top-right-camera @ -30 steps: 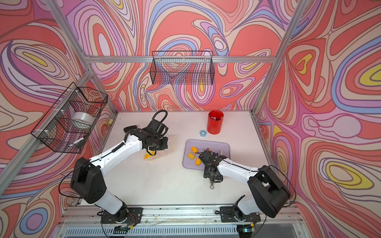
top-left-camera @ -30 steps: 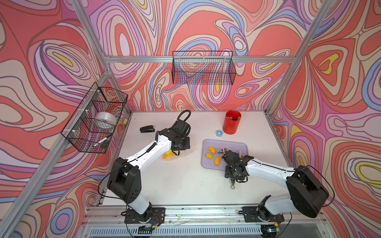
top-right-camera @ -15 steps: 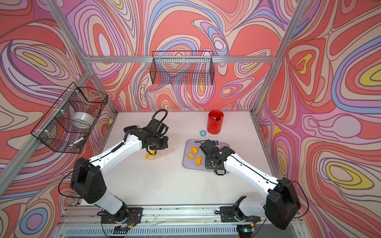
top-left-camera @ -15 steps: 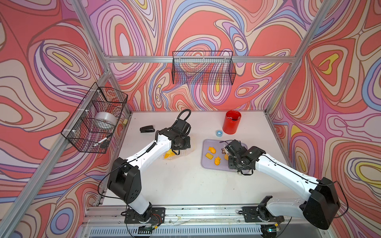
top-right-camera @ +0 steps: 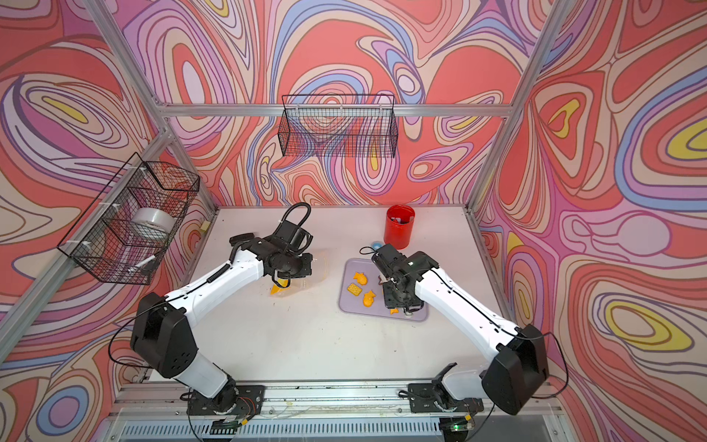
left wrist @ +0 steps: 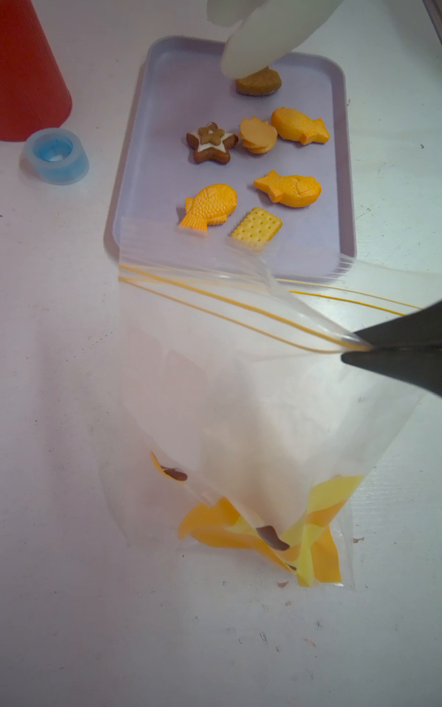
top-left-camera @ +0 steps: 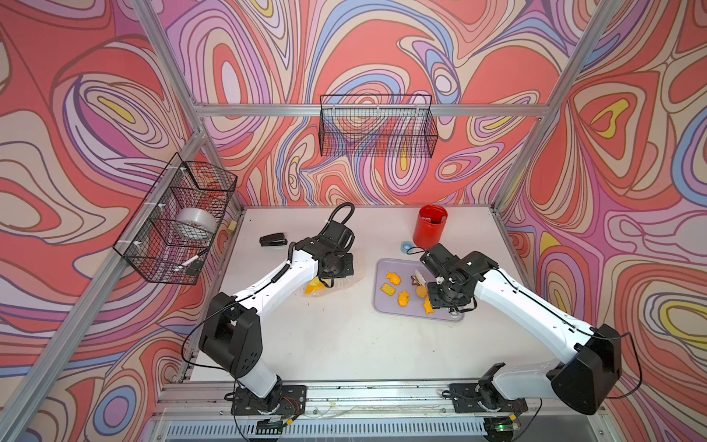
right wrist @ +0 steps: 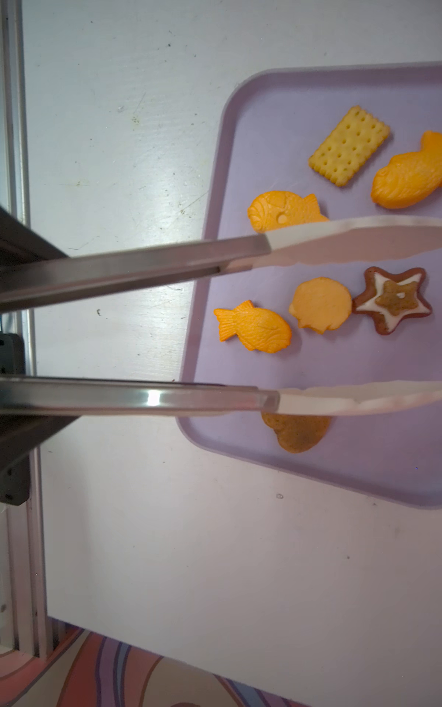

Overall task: Put the cookies into a resealable bag to prevent moisture
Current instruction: Pick up the clamp from the tray, then pick up the cookie from the tray.

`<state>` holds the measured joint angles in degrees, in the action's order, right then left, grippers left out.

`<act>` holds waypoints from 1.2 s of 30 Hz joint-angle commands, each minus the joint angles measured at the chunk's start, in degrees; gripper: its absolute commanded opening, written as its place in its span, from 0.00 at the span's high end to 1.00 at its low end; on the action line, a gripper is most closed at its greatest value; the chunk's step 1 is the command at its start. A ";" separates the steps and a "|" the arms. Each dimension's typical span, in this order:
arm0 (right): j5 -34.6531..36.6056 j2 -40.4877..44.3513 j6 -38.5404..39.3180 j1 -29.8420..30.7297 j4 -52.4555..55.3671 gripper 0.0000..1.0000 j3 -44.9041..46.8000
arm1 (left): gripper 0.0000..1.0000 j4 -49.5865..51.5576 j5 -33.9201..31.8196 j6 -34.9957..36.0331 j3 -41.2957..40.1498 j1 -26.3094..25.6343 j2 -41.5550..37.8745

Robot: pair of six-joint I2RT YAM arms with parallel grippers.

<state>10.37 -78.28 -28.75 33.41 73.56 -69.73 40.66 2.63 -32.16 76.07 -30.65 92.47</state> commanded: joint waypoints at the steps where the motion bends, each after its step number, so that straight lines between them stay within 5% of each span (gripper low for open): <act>1: -2.56 -0.27 0.74 -0.27 8.44 0.53 -2.11 | 1.00 -0.10 0.48 0.53 1.01 0.42 0.52; 13: -10.88 1.72 0.47 -0.28 11.12 0.52 2.16 | 1.00 -0.72 1.66 1.48 1.35 0.42 1.83; 36: -11.86 -2.95 2.82 -3.87 2.84 0.53 6.98 | 1.00 -0.16 5.97 2.51 3.38 0.42 4.39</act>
<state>-1.34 -80.18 -26.96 29.69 79.94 -63.13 40.42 7.70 -30.11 77.56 -30.65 95.81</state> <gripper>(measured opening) 0.468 0.052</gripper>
